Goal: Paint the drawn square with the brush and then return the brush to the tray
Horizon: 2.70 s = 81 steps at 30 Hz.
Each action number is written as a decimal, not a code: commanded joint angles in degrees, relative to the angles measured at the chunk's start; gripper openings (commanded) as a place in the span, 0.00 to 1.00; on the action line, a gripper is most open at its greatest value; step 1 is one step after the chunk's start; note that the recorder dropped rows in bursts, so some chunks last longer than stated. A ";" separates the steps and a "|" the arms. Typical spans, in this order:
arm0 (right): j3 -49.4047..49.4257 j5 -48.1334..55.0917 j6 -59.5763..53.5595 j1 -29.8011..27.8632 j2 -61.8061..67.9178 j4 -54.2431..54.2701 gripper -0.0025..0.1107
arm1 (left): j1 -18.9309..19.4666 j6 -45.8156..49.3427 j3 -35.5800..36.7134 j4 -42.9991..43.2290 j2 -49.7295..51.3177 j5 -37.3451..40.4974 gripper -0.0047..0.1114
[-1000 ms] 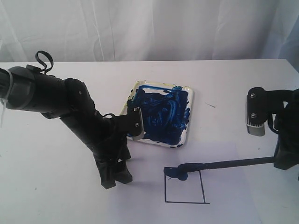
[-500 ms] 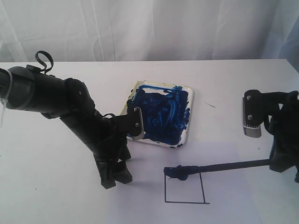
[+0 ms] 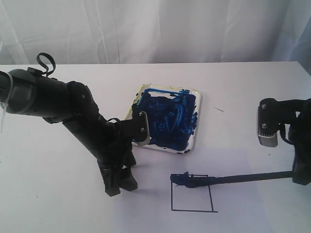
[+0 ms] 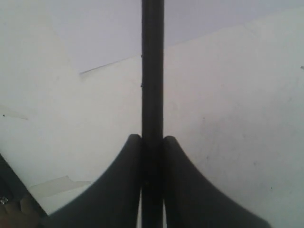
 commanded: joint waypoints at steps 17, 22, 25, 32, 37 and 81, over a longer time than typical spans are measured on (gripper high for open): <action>0.21 1.81 5.16 0.09 -0.01 -4.77 0.02 | -0.32 -0.21 0.93 1.07 2.14 2.67 0.61; 0.21 1.93 6.24 0.09 -0.01 -5.35 0.02 | -0.32 -0.21 0.93 1.07 2.14 2.67 0.61; 0.21 2.33 6.25 0.09 -0.01 -5.38 0.02 | -0.32 -0.21 0.93 1.07 2.14 2.67 0.61; 0.21 2.46 6.25 0.09 -0.12 -5.59 0.02 | -0.32 -0.21 0.93 1.07 2.14 2.67 0.61; 0.21 2.46 6.25 0.09 -0.12 -5.59 0.02 | -0.32 -0.21 0.93 1.07 2.14 2.67 0.61; 0.21 -1.49 -6.65 0.24 2.14 8.58 0.02 | -0.32 -0.21 0.93 1.20 2.14 2.90 0.61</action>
